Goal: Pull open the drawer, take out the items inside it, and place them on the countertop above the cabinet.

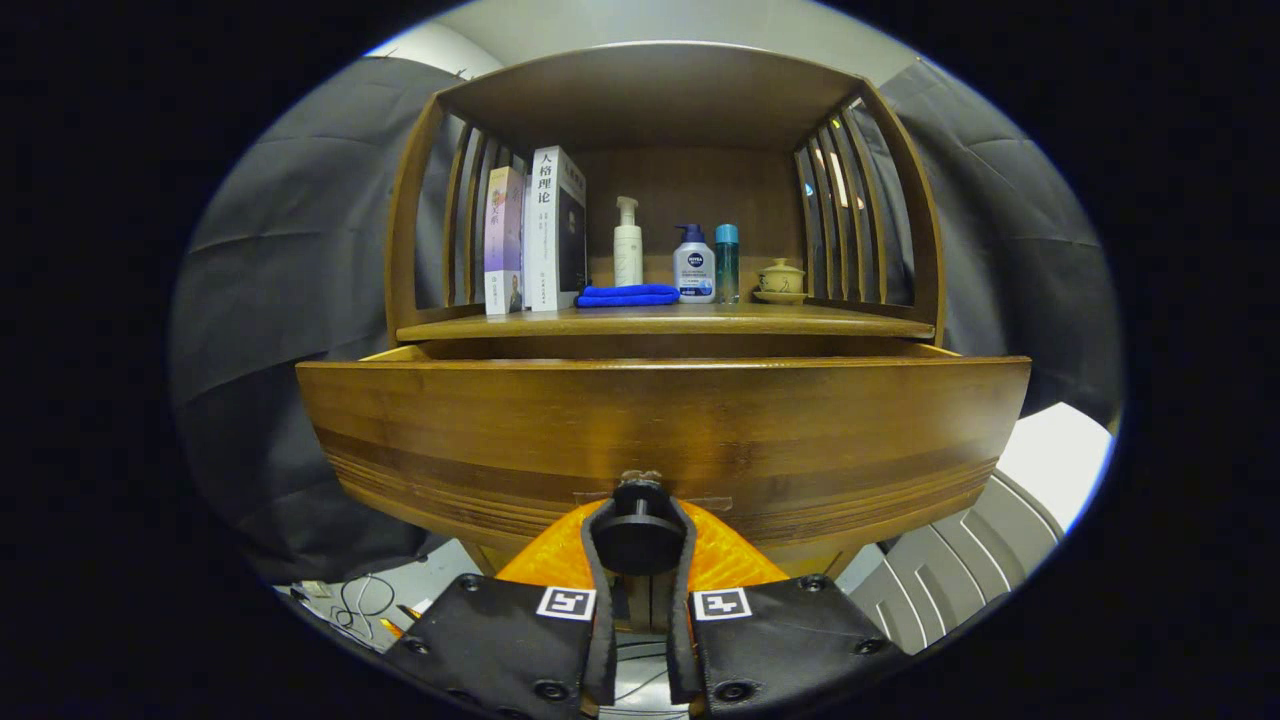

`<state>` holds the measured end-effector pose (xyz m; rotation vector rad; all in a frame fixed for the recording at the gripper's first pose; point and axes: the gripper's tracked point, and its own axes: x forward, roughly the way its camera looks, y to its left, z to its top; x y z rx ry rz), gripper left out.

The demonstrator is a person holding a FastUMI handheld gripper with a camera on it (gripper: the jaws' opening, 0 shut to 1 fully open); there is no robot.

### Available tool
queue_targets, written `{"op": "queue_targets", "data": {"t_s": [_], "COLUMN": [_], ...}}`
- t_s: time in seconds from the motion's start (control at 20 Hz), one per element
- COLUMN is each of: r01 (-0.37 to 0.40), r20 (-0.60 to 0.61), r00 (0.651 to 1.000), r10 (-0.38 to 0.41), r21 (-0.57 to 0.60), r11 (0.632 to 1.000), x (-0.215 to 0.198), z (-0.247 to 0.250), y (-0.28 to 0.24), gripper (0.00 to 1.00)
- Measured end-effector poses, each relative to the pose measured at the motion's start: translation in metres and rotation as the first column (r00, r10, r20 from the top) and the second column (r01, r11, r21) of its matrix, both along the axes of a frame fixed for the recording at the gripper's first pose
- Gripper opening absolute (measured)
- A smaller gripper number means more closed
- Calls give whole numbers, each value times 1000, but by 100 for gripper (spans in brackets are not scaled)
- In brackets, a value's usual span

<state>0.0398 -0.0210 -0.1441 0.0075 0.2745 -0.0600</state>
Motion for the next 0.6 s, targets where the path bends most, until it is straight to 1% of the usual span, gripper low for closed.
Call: {"op": "queue_targets", "data": {"t_s": [0.6], "r01": [-30], "r20": [-8], "r00": [1000], "r10": [30], "r21": [-33], "r11": [999], "x": [-64], "z": [-9], "y": [8], "gripper": [22]}}
